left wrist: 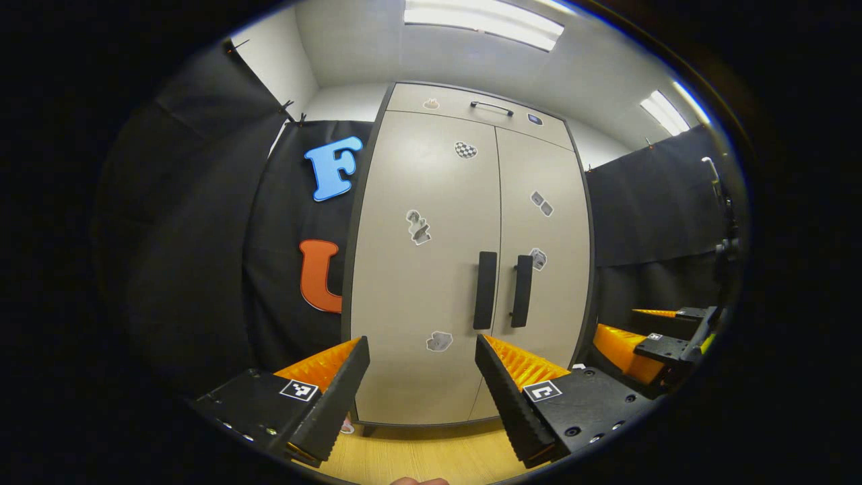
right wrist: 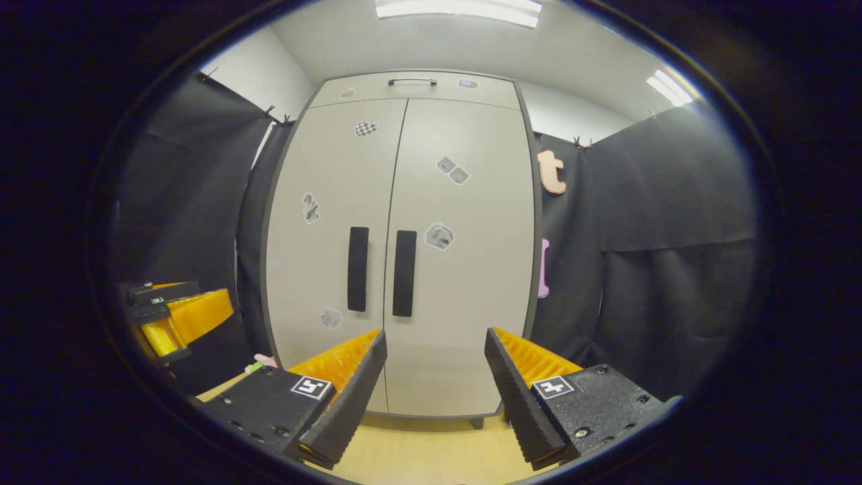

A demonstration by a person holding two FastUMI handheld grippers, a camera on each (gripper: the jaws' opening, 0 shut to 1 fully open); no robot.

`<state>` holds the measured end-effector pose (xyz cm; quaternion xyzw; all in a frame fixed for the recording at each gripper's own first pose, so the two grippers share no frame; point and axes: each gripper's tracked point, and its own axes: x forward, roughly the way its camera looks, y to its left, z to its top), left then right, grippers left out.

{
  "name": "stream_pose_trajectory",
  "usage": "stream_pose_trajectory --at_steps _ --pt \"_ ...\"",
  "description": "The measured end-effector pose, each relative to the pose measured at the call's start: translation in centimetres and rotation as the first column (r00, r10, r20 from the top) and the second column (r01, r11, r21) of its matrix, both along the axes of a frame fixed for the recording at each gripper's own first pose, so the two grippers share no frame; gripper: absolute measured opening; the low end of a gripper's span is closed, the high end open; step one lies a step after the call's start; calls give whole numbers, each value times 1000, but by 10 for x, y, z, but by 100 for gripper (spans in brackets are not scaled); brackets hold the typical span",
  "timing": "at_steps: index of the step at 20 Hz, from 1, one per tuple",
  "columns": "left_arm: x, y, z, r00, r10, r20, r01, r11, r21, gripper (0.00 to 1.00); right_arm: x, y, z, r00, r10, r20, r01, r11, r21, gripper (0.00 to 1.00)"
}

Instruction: Open the right door of the double-door shoe cabinet with the right hand, and open the left door with the left hand.

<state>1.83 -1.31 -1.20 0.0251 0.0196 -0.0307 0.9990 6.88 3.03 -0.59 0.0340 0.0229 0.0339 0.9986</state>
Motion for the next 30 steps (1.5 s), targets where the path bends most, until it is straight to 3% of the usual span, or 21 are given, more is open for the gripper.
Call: stream_pose_trajectory --at_steps 8,13,22,30 --pt "-23 14 -4 1000 13 2 -13 1000 12 95 104 8 27 1000 -7 26 5 996 87 93" --pt "-27 25 -7 999 37 -5 -37 999 28 95 144 25 31 999 37 -5 -36 995 93 93" --pt "-27 31 -12 999 49 -22 -49 998 33 95 183 36 27 998 47 -33 -45 998 53 90" --pt "-23 35 -11 999 52 -16 -52 998 34 95 182 36 24 999 30 -40 -28 998 59 86"
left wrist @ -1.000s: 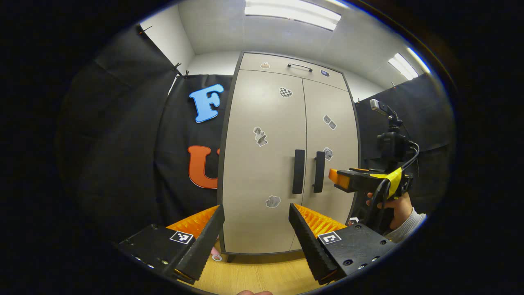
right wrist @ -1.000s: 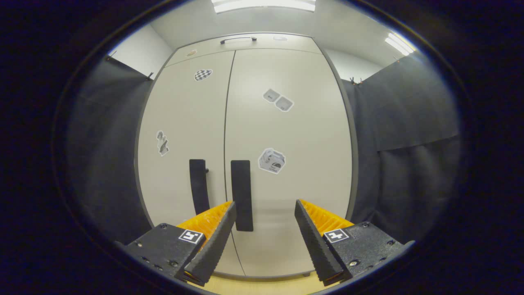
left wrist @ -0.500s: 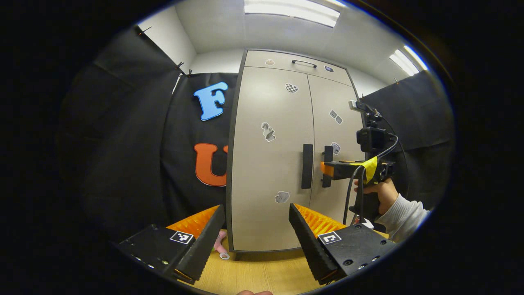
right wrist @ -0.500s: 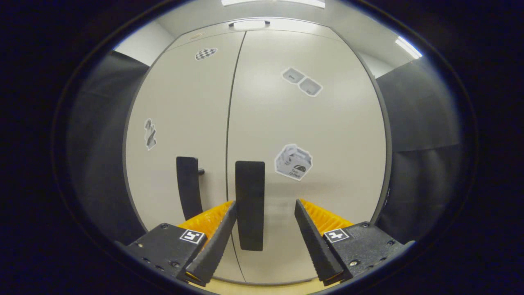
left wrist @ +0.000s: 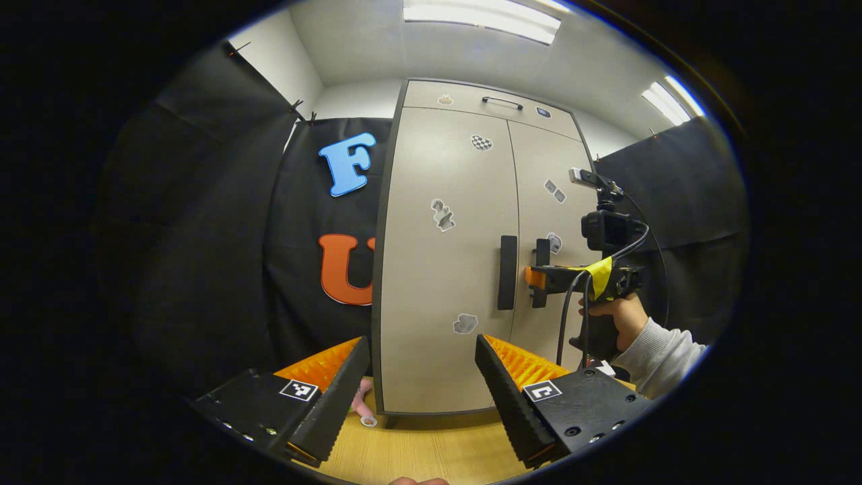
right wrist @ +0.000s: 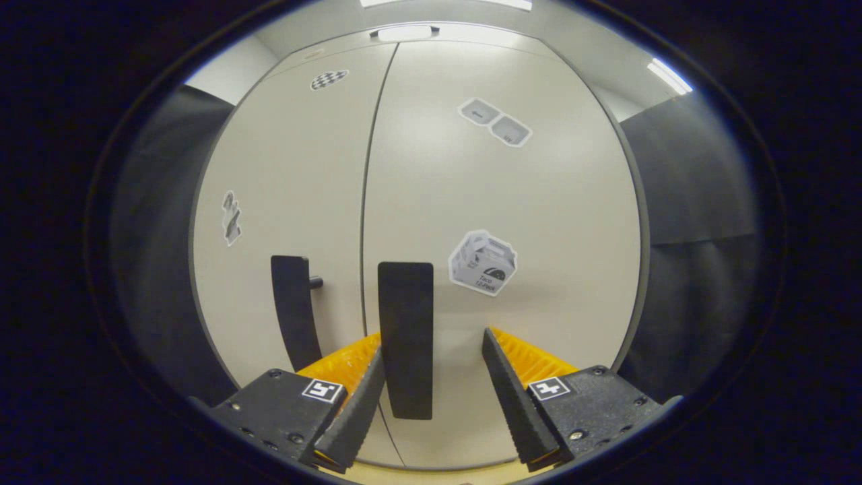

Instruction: Open the right door of the double-door shoe cabinet with the right hand, and open the left door with the left hand.

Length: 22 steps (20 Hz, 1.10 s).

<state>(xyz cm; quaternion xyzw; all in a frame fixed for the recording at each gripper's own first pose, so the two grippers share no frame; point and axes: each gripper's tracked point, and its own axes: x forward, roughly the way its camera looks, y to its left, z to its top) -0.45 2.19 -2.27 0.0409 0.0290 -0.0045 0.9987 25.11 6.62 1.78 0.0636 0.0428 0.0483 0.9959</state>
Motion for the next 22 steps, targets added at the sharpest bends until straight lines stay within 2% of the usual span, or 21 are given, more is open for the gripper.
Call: stream_pose_trajectory --at_steps 1,2,3,4,5,6,9,13,22 --pt "0 0 1 1000 2 6 -2 1000 0 95 2 4 -1 1000 15 -6 -15 1000 4 84" --pt "1 1 2 1000 4 12 -4 1000 -1 95 0 9 -2 999 36 -14 -36 999 7 74" --pt "1 2 2 1000 5 12 -5 1000 -4 95 0 12 -3 998 54 -14 -54 998 12 72" --pt "0 3 2 1000 6 11 -5 1000 -5 95 0 17 -3 997 70 -15 -70 997 23 58" --pt "0 4 2 1000 7 9 -7 1000 -4 95 2 17 -2 998 57 -3 -57 998 23 52" --pt "-1 3 2 1000 9 10 -9 1000 -1 95 2 17 -5 998 58 -12 -59 998 -8 33" --pt "-1 3 2 1000 9 8 -9 1000 5 95 0 17 -3 998 61 -13 -61 998 -3 22" --pt "-1 10 1 1000 24 7 -24 1000 15 95 -15 16 -2 995 99 -16 -98 995 14 22" --pt "-10 8 6 999 45 15 -45 999 22 95 -91 -25 -2 986 164 -9 -164 986 -9 19"
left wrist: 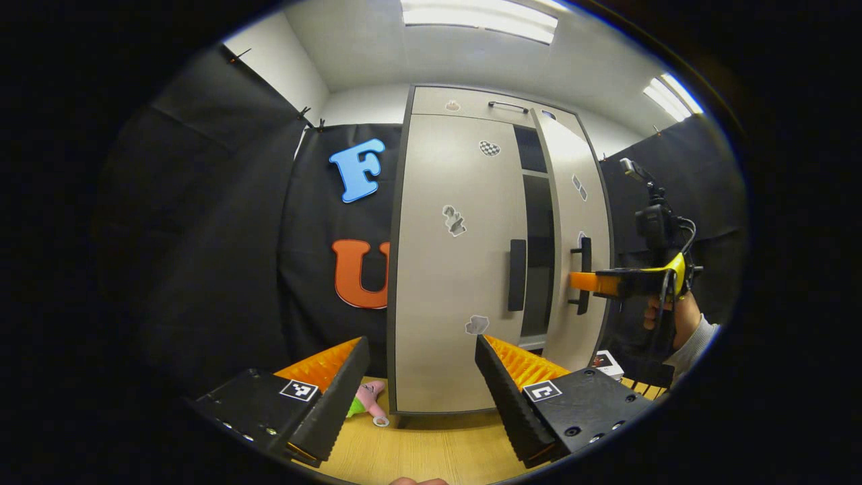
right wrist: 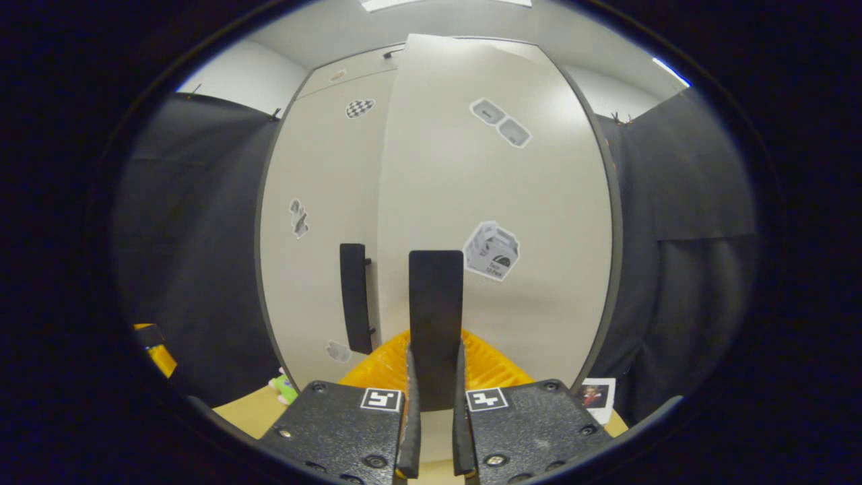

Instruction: Open the right door of the double-door shoe cabinet with the right hand, and open the left door with the left hand.

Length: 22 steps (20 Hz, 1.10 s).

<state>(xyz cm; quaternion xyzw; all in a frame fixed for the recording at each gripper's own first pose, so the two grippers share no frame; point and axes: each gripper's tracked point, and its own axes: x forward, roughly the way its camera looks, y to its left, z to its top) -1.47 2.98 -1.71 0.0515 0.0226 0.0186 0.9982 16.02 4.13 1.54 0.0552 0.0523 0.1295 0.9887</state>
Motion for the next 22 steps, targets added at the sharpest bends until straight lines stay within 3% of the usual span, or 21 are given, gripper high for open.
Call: stream_pose_trajectory --at_steps 9,22 --pt "0 -9 0 1000 -7 0 7 1000 8 95 -27 -26 -1 1000 -14 4 14 1000 -7 22" --pt "0 -19 -5 1000 -28 -6 28 1000 3 95 -41 -58 -4 994 -111 -16 111 993 -30 18"
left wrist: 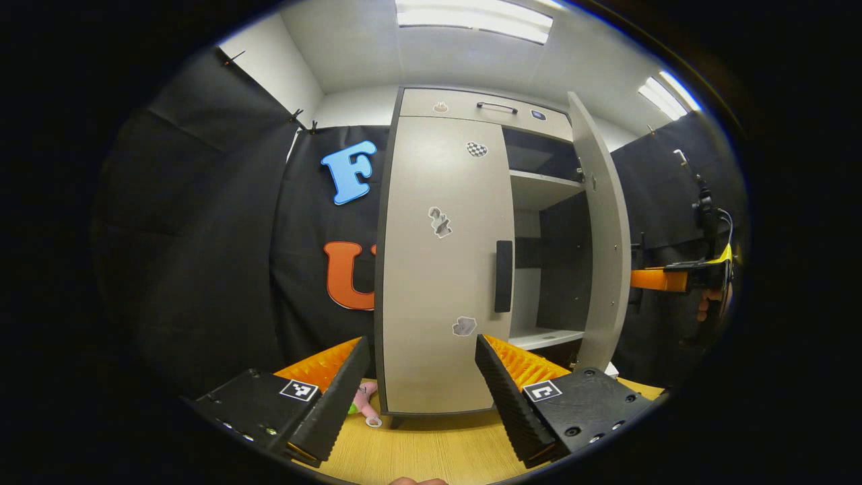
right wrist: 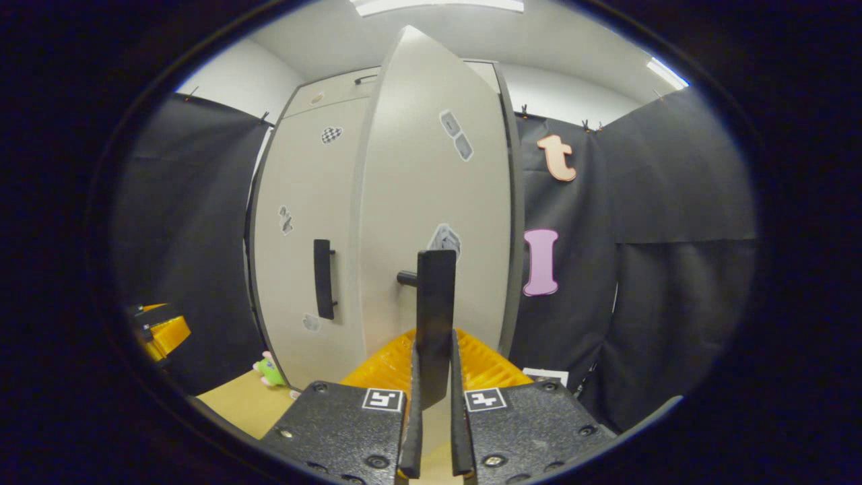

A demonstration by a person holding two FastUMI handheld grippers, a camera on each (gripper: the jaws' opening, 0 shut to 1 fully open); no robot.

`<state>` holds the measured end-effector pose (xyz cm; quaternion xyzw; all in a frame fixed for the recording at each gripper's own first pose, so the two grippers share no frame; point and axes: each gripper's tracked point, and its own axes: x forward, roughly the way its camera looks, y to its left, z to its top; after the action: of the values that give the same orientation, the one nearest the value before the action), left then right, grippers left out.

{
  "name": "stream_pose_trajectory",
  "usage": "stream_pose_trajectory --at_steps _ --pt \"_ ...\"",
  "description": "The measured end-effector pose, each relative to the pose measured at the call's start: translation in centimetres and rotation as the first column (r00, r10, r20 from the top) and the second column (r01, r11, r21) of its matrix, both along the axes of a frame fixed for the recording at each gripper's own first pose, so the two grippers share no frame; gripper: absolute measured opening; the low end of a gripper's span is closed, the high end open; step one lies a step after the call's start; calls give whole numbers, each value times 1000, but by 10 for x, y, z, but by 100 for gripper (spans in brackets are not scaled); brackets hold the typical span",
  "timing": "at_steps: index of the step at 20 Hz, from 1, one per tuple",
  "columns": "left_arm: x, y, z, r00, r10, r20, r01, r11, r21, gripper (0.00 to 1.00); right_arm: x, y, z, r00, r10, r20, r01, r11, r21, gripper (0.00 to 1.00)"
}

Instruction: Open the right door of the double-door shoe cabinet with the right hand, and open the left door with the left hand.

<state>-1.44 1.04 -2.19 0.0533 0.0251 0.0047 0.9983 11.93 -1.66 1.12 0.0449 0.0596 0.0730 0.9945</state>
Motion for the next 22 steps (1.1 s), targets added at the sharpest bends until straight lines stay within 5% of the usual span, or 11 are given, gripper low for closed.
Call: stream_pose_trajectory --at_steps 14,17,22 --pt "3 -24 -9 999 -38 -9 38 999 -13 95 0 -45 -1 986 -167 12 168 984 -52 4" --pt "2 -19 -16 999 -24 -30 24 1000 -15 95 4 -43 0 991 -131 13 131 991 26 4" --pt "1 -13 -18 999 -5 -44 3 1000 -29 95 -1 -46 0 990 -139 12 139 990 16 4"
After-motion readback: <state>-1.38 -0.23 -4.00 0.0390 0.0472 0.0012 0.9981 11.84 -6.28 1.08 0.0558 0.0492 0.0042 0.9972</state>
